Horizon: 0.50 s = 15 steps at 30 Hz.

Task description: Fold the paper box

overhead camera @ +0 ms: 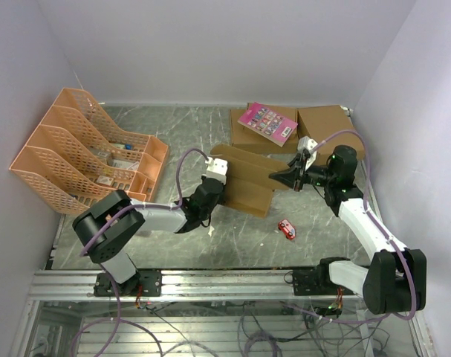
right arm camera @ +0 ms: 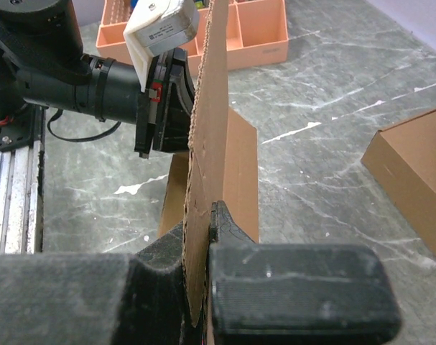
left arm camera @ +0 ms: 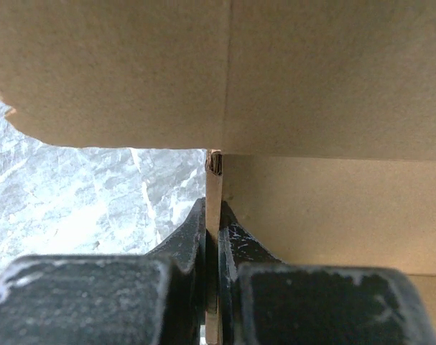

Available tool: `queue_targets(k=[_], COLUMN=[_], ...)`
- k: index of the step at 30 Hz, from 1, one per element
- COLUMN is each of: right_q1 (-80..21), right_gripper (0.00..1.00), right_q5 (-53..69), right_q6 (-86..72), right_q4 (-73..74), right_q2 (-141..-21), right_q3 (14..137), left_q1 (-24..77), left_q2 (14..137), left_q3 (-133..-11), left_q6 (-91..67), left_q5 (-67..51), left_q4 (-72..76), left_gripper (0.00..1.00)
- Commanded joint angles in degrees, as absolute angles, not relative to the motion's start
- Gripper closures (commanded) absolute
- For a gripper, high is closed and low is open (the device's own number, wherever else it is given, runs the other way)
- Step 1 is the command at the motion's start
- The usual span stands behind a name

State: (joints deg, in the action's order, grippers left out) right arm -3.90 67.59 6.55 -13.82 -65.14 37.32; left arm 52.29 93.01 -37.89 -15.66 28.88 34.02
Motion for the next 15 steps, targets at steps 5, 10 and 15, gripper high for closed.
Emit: queue_targets(k=[5,10,15], right_q1=[-5.41,-5.65,-5.66], right_gripper=[1.0,1.0,1.0], right_q5=[62.43,62.32,61.94], right_q6=[12.07,12.43,12.91], right_q4=[-8.09,-7.87,-7.45], right_q2=[-64.53,-65.05,-65.19], right_q3=[38.66,38.71,38.85], left_q1=[52.06,52.09,52.03], left_q2=[94.26,93.78,93.01], left_q3=[-40.21,-40.66,-40.31], left_q6=[-14.07,-13.89,-14.2], left_q5=[34.25,32.82,32.22], left_q4=[29.4,28.8,28.32], left_gripper=[0.84,0.69,0.66])
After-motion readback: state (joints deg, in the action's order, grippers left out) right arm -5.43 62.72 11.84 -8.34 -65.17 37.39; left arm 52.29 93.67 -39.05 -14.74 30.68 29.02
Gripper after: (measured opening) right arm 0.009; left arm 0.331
